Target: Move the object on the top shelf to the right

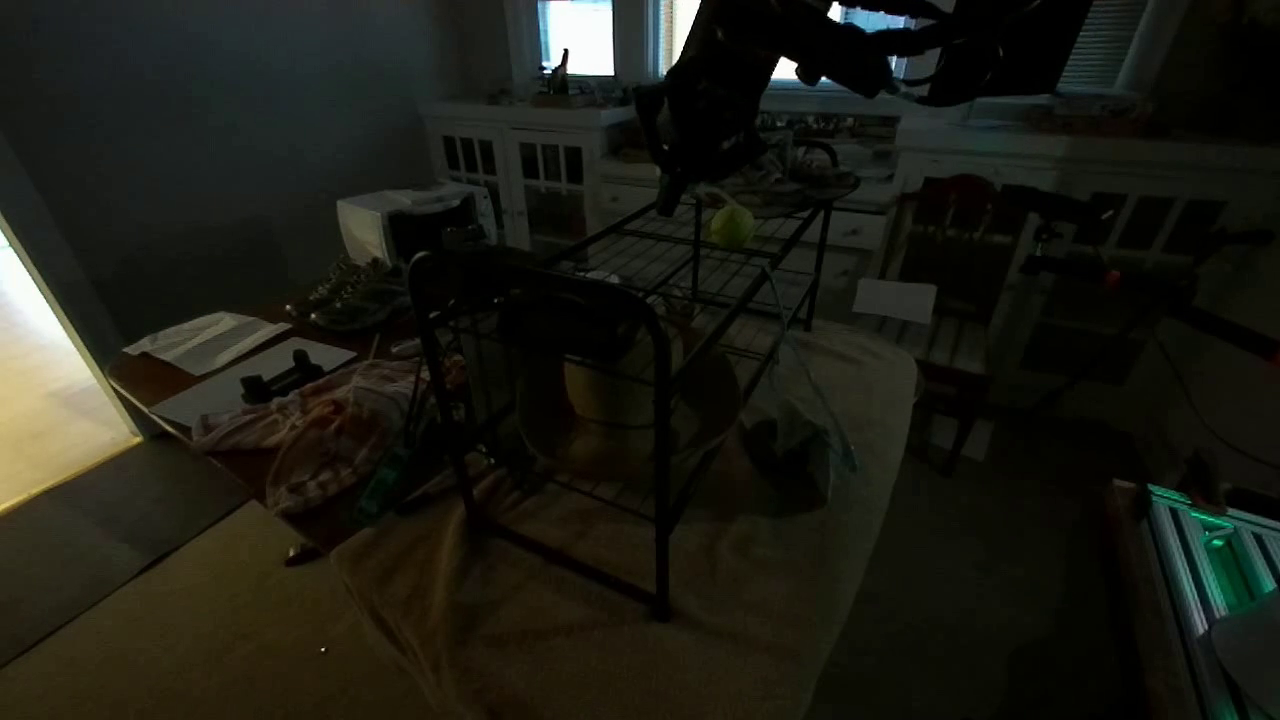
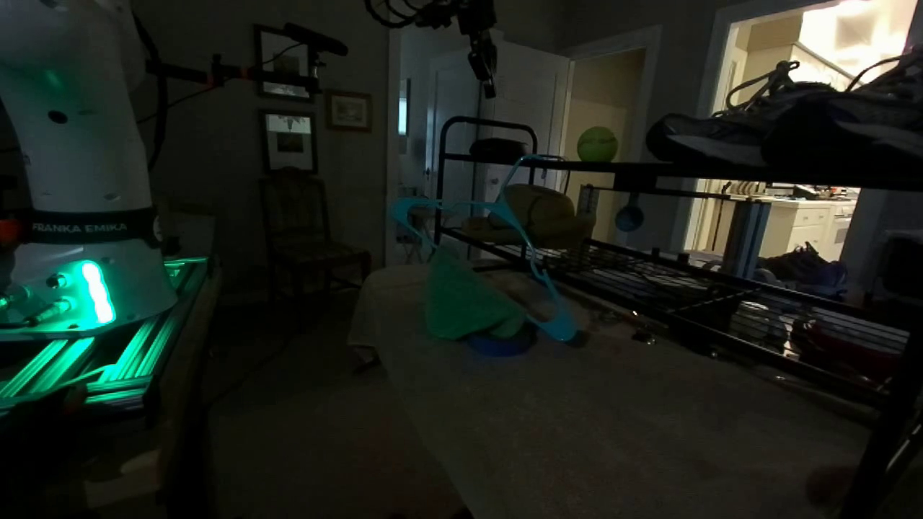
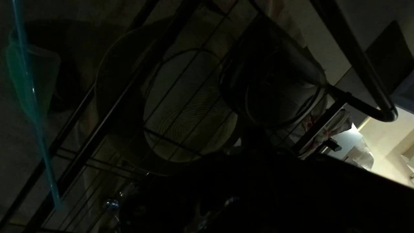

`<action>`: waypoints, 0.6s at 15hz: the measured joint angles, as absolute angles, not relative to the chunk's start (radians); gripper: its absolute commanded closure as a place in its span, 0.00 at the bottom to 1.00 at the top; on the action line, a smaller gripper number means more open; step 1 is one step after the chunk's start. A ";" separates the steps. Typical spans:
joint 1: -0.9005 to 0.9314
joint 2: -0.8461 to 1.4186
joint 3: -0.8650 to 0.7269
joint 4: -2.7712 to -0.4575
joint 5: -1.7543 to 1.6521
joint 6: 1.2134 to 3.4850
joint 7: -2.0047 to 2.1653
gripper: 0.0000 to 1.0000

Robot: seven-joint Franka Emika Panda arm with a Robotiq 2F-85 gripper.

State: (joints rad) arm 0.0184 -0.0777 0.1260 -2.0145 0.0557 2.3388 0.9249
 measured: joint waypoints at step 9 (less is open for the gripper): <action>0.022 -0.066 0.125 -2.006 0.065 2.337 0.950 1.00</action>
